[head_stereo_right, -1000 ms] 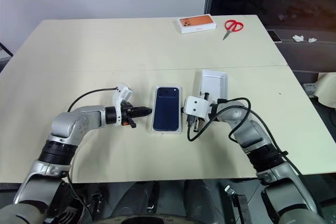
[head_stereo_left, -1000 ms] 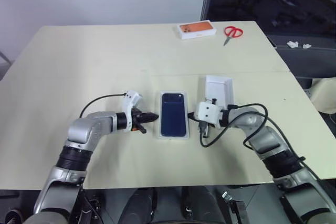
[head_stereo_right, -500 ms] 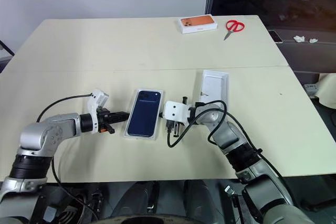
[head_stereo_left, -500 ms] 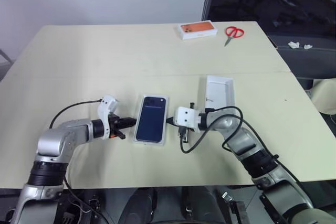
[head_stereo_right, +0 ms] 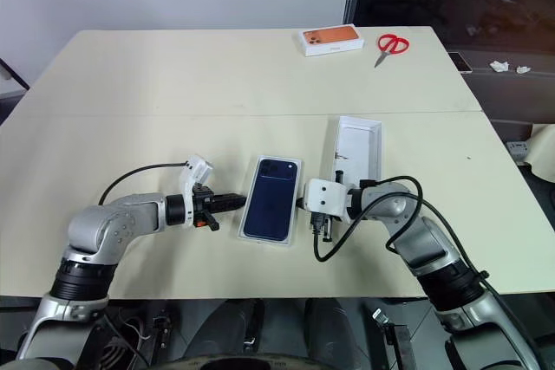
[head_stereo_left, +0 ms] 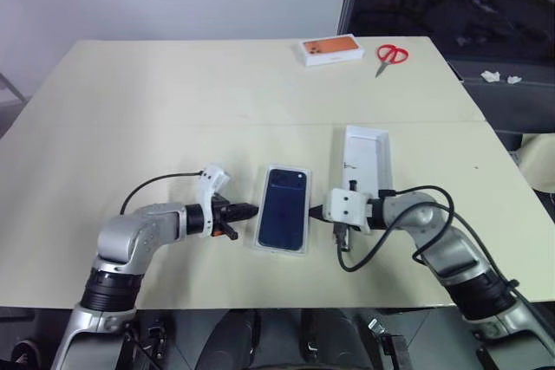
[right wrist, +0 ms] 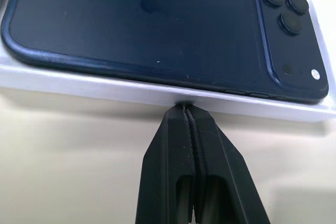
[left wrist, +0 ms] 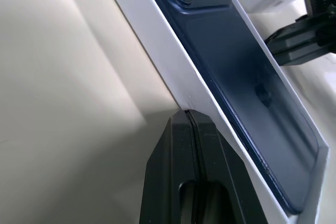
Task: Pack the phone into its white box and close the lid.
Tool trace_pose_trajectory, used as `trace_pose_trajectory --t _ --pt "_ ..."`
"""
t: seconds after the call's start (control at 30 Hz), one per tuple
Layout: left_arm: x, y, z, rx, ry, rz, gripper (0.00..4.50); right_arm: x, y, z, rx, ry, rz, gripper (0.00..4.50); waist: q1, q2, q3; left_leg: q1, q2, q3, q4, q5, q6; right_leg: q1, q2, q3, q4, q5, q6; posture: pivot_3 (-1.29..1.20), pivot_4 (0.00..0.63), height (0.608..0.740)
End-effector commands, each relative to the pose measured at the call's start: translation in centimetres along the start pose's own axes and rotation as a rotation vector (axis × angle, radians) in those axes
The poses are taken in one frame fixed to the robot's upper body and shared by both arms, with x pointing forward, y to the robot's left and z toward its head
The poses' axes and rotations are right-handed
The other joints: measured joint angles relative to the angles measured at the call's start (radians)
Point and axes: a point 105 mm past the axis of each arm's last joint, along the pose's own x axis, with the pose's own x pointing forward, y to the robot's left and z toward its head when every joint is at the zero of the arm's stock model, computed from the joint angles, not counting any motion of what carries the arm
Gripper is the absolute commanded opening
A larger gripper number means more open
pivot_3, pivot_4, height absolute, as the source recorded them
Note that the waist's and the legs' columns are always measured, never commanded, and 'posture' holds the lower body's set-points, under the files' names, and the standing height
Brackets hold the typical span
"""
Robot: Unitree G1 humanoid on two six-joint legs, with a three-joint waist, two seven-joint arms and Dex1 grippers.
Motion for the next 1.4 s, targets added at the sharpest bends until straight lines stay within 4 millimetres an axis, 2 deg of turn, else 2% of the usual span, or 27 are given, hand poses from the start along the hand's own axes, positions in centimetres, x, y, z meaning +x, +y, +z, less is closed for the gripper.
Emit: trace_pose_trajectory --t 0.03,0.27,0.4,0.7,0.77,0.87,0.97,1.07,1.17,1.2,1.23,1.3,1.4 --pt "1.0 -2.7 0.6 0.04 -0.009 -0.122 0.0 -0.6 -0.1 0.8 -0.03 -0.025 -0.002 0.06 0.0 0.0 0.0 0.0 0.0 0.0 0.0 0.0 0.0 0.0 0.0 0.0 0.0 0.0 0.0 0.0 0.15 0.74" --pt "1.2 -3.1 0.4 0.047 -0.001 -0.134 0.0 -1.8 0.4 0.1 0.017 0.001 0.023 0.06 0.001 0.0 0.0 0.0 0.0 0.0 0.001 0.0 0.0 0.001 0.0 0.0 -0.001 0.0 0.0 0.0 0.15 0.74" --pt "0.8 -2.2 0.5 0.043 -0.011 -0.098 0.0 -1.8 1.0 0.5 0.032 -0.008 0.056 0.06 0.0 0.0 0.0 0.0 0.0 0.0 0.001 0.0 0.0 0.001 0.0 0.0 -0.001 0.0 0.0 0.0 0.15 0.74" --pt "-0.1 -0.3 -0.9 0.05 0.017 -0.026 0.0 -1.9 0.0 -0.2 0.004 0.028 0.032 0.06 -0.001 0.0 0.0 0.0 0.0 0.0 0.001 0.0 0.0 0.001 0.0 0.0 -0.001 0.0 0.0 0.0 0.15 0.74" --pt "-0.8 0.3 -0.3 0.052 -0.007 0.0 0.0 -2.3 -0.4 0.2 0.049 -0.003 0.023 0.06 0.0 0.0 0.0 0.0 0.0 0.0 0.001 0.0 0.0 0.0 0.0 0.0 -0.001 0.0 0.0 0.0 0.15 0.74" --pt "-2.8 1.0 1.8 0.052 -0.094 0.016 0.0 -4.0 -1.8 0.8 0.142 -0.06 0.001 0.06 -0.002 0.0 0.0 0.0 0.0 0.0 0.001 0.0 0.0 0.0 0.0 0.0 -0.001 0.0 0.0 0.0 0.15 0.74" --pt "-4.4 1.7 3.1 0.066 -0.128 0.026 0.83 -5.6 -3.2 1.3 0.167 -0.098 -0.04 0.89 0.0 0.0 0.0 0.0 0.001 0.0 0.001 0.0 0.0 0.0 0.0 0.0 -0.001 0.0 0.0 0.0 0.15 0.74" --pt "-5.8 2.2 4.5 0.111 -0.16 0.051 2.3 -6.6 -4.3 2.5 0.184 -0.143 -0.066 2.4 0.0 0.0 0.0 -0.001 0.0 0.0 0.001 -0.001 0.001 0.0 0.0 0.0 -0.001 0.0 0.0 0.0 0.15 0.74" --pt "-6.4 2.7 5.1 0.184 -0.139 0.069 3.78 -6.8 -4.7 2.1 0.157 -0.062 -0.054 3.89 0.0 0.001 0.001 -0.001 0.0 0.0 0.001 -0.001 0.001 0.0 0.0 0.0 -0.001 0.0 0.0 0.0 0.15 0.74" --pt "-6.5 2.9 5.1 0.214 -0.121 0.079 4.21 -6.8 -5.1 1.5 0.131 -0.008 -0.067 3.9 0.0 0.001 0.001 -0.001 0.0 0.0 0.001 -0.001 0.001 0.0 -0.001 0.0 -0.001 0.0 0.0 0.0 0.15 0.74" --pt "-6.6 3.1 5.1 0.226 -0.115 0.08 4.44 -6.7 -6.1 1.1 0.15 0.034 -0.11 3.9 0.0 0.001 0.001 -0.001 0.0 0.0 0.0 -0.001 0.001 0.0 -0.001 0.0 -0.002 0.0 0.0 0.0 0.15 0.74" --pt "-6.6 3.2 5.3 0.238 -0.122 0.074 4.44 -6.7 -8.6 1.4 0.24 0.034 -0.217 3.9 -0.005 0.001 0.001 -0.001 0.0 0.001 0.0 -0.001 0.001 0.0 -0.001 0.0 -0.001 0.0 0.0 0.0 0.15 0.74" --pt "-6.4 3.1 5.5 0.235 -0.134 0.063 4.44 -6.4 -10.8 2.6 0.363 -0.007 -0.302 3.9 -0.005 0.001 0.001 -0.001 0.001 0.001 0.0 -0.001 0.001 -0.001 -0.001 0.0 -0.001 0.0 0.0 0.0 0.15 0.74"
